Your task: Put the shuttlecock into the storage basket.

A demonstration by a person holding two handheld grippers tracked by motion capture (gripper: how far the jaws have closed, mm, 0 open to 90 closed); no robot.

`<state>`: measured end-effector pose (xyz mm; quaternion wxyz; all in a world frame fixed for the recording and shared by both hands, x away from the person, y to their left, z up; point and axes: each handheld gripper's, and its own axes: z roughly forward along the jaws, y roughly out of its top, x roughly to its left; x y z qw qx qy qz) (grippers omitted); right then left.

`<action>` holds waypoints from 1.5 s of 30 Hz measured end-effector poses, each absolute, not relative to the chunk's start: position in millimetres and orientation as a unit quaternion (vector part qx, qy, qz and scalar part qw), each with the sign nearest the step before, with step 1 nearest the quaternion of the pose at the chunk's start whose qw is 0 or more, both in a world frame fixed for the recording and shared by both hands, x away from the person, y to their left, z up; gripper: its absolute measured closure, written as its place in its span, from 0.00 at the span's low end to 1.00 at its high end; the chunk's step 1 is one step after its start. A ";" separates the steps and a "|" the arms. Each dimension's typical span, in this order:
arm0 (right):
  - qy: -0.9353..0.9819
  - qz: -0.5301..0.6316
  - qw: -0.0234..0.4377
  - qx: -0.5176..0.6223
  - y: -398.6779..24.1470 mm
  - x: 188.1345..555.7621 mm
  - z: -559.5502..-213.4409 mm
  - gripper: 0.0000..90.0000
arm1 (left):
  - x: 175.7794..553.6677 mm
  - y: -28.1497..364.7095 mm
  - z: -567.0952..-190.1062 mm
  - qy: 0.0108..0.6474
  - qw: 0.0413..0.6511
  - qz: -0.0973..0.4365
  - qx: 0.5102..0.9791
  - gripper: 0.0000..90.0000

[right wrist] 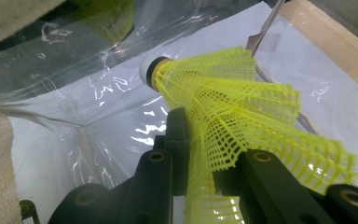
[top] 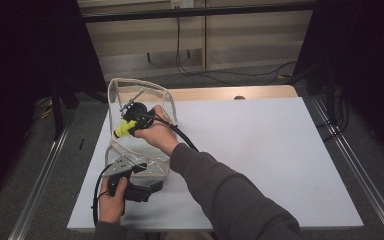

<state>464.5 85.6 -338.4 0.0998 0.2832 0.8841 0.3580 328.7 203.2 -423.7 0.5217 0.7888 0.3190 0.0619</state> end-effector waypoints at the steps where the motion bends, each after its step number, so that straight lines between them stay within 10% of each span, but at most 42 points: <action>1: 0.886 0.356 0.098 0.282 86.0 464.5 -339.1 0.88 | 328.7 203.1 -423.8 0.319 0.521 0.062 0.789 0.05; 24: 0.899 0.328 0.085 0.277 95.1 461.6 -352.1 0.88 | 328.5 205.4 -423.2 0.318 0.521 0.064 0.790 0.05; 30: 0.899 0.330 0.060 0.281 97.1 461.8 -356.1 0.69 | 328.2 206.0 -422.9 0.317 0.521 0.068 0.790 0.05; 45: 0.897 0.328 0.046 0.293 94.1 462.3 -354.7 0.62 | 327.5 206.2 -422.0 0.319 0.524 0.068 0.787 0.05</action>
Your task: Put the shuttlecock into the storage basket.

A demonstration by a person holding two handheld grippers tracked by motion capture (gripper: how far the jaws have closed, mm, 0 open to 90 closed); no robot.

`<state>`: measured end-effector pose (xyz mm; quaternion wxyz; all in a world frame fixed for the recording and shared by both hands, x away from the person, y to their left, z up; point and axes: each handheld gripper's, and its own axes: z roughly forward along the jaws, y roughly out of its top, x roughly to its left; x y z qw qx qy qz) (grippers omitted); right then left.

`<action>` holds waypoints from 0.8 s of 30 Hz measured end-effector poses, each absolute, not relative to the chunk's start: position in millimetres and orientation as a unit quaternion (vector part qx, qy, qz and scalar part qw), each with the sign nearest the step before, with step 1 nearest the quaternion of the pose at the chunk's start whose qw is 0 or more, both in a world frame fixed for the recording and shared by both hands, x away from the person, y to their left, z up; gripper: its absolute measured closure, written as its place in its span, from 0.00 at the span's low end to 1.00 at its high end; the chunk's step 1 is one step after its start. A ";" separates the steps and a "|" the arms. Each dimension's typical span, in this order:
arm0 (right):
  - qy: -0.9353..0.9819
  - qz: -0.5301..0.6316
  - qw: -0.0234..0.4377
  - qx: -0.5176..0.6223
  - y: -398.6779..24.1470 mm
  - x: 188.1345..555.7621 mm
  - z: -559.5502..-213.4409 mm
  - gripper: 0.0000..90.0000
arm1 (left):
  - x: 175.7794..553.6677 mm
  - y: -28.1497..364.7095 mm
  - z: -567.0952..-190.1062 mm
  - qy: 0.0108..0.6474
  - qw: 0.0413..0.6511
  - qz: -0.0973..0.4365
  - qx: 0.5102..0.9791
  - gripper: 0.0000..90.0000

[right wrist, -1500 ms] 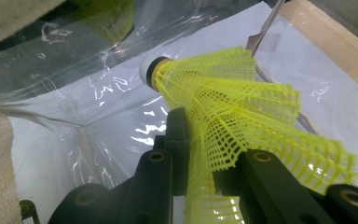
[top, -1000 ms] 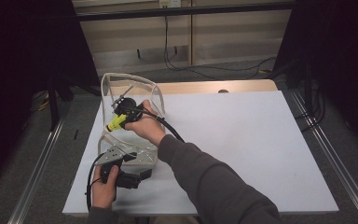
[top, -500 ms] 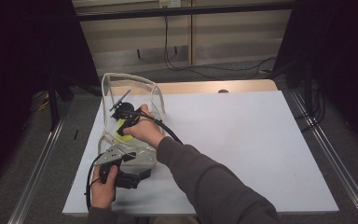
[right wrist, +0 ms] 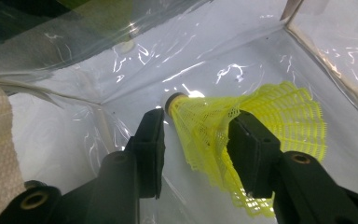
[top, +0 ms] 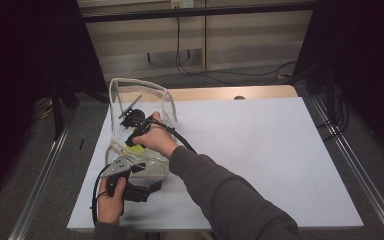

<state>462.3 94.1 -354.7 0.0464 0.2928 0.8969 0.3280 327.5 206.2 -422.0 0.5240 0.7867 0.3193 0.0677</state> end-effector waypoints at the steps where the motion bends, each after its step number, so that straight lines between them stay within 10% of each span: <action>1: 0.898 0.327 0.047 0.291 93.7 462.1 -353.9 0.62 | 327.5 206.3 -421.7 0.319 0.524 0.067 0.787 0.05; 24: 0.894 0.319 0.045 0.310 84.6 457.0 -348.1 0.47 | 327.4 206.7 -420.8 0.317 0.523 0.070 0.788 0.05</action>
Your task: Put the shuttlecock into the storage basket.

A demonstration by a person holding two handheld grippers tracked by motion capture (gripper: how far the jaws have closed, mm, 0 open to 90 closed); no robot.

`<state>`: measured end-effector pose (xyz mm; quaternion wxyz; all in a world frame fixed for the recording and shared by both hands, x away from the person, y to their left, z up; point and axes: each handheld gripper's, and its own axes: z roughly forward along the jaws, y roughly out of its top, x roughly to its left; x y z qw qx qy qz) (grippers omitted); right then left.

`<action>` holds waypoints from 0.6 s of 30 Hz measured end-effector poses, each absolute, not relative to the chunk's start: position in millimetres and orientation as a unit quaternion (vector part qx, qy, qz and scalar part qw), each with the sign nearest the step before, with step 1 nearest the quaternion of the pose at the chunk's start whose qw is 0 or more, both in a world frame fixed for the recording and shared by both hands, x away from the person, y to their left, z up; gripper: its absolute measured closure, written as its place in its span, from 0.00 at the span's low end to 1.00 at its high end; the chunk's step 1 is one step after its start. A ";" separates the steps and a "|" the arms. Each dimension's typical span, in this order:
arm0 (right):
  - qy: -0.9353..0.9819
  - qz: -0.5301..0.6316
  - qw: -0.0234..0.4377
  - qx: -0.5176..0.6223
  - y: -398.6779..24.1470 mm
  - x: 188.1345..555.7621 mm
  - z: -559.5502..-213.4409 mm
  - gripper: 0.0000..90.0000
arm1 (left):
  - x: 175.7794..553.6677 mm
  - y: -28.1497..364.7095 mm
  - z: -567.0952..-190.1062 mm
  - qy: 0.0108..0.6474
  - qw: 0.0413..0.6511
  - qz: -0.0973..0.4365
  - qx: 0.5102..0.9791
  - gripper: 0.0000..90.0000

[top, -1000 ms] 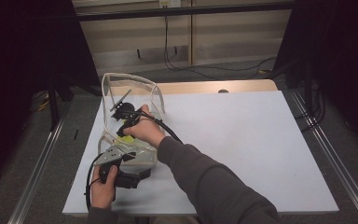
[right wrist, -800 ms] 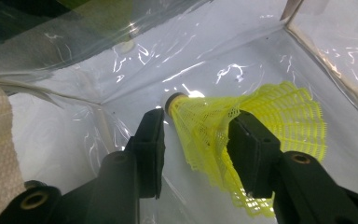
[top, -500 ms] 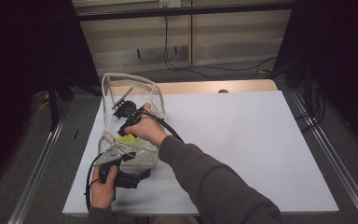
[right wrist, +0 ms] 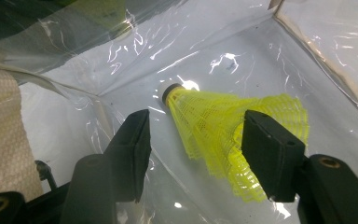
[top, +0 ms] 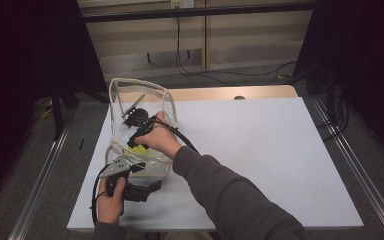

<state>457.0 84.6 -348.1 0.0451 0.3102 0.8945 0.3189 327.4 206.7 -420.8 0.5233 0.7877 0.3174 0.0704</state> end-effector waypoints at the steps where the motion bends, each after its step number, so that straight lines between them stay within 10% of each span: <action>1: 0.895 0.319 0.043 0.310 84.1 456.8 -348.1 0.46 | 327.3 206.8 -420.7 0.318 0.523 0.071 0.788 0.05; 18: 0.892 0.337 0.041 0.299 74.5 446.7 -340.2 0.36 | 327.1 207.1 -420.2 0.318 0.522 0.071 0.788 0.05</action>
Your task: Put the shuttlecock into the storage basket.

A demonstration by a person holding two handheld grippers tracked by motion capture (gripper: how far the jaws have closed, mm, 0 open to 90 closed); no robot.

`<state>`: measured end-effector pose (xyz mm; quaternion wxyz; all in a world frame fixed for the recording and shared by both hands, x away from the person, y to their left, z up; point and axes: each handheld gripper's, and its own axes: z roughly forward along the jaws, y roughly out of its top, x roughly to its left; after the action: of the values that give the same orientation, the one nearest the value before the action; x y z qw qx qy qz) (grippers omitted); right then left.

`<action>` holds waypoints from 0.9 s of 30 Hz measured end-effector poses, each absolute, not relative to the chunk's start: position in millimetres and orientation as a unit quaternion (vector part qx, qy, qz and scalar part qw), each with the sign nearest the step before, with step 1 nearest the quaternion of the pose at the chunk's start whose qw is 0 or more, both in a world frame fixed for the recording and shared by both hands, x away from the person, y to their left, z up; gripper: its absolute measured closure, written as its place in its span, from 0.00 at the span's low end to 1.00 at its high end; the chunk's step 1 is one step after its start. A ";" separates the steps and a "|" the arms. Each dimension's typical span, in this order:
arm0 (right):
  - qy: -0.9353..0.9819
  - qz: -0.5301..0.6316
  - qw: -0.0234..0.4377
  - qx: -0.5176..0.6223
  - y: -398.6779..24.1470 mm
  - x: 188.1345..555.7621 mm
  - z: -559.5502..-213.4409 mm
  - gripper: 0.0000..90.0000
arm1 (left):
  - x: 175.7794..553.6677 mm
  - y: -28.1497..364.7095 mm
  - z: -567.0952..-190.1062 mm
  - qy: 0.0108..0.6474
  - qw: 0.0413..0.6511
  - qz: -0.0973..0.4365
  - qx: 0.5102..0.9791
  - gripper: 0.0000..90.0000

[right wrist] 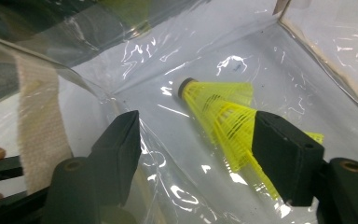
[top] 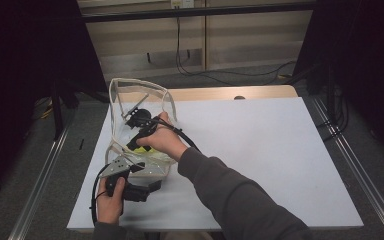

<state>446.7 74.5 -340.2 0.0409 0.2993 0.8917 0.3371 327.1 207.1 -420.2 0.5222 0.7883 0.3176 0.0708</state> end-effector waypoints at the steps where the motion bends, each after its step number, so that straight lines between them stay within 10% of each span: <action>1: 0.891 0.339 0.039 0.300 73.8 445.9 -339.4 0.35 | 327.2 206.8 -420.4 0.317 0.522 0.070 0.789 0.05; 27: 0.877 0.385 0.033 0.284 37.3 432.5 -312.2 0.22 | 326.7 206.1 -419.9 0.315 0.519 0.071 0.791 0.05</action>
<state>432.5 37.3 -312.2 0.0328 0.2841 0.8774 0.3852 326.7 206.1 -419.9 0.5189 0.7914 0.3154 0.0709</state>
